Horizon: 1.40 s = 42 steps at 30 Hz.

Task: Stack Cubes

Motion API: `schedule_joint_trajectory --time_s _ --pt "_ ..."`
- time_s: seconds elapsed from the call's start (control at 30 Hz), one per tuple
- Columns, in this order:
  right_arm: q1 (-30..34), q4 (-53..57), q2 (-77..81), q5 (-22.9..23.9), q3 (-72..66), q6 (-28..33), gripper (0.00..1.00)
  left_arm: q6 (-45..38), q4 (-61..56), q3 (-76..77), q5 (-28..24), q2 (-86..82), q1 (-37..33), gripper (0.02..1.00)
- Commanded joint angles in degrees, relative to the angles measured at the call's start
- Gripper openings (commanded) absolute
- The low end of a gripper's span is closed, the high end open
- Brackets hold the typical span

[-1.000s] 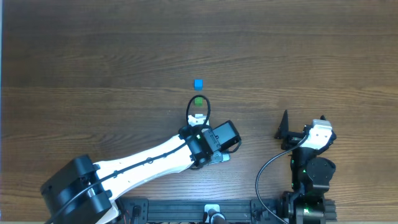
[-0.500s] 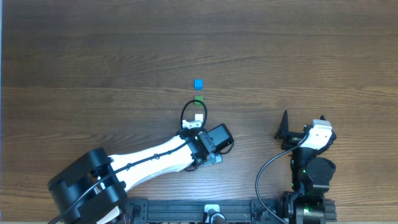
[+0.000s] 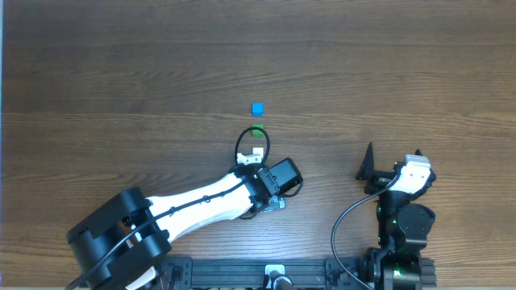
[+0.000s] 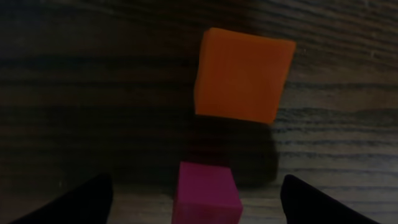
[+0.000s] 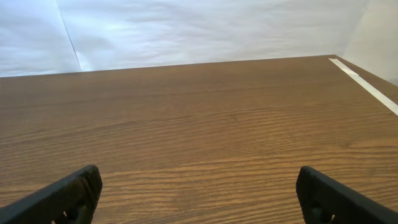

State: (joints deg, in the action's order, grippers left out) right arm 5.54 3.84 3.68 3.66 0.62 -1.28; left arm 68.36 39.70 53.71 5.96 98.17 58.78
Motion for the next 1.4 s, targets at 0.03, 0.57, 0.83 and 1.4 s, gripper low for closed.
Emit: schedule_joint_trajectory --time_s 0.03,0.57,0.83,1.4 --pt "-0.2 0.1 -0.2 0.5 -0.3 0.1 0.993 -5.2 -1.0 -0.4 -0.2 0.9 0.0 0.836" --pt "-0.2 0.1 -0.2 0.5 -0.3 0.1 0.991 -9.3 -0.6 -0.4 -2.1 1.3 0.0 0.691" --pt "-0.2 0.1 -0.2 0.5 -0.3 0.1 0.993 -9.2 -0.5 -0.4 -2.3 1.3 0.0 0.494" --pt "-0.2 0.1 -0.2 0.5 -0.3 0.1 0.993 -9.2 -0.5 -0.4 -2.3 1.4 0.0 0.183"
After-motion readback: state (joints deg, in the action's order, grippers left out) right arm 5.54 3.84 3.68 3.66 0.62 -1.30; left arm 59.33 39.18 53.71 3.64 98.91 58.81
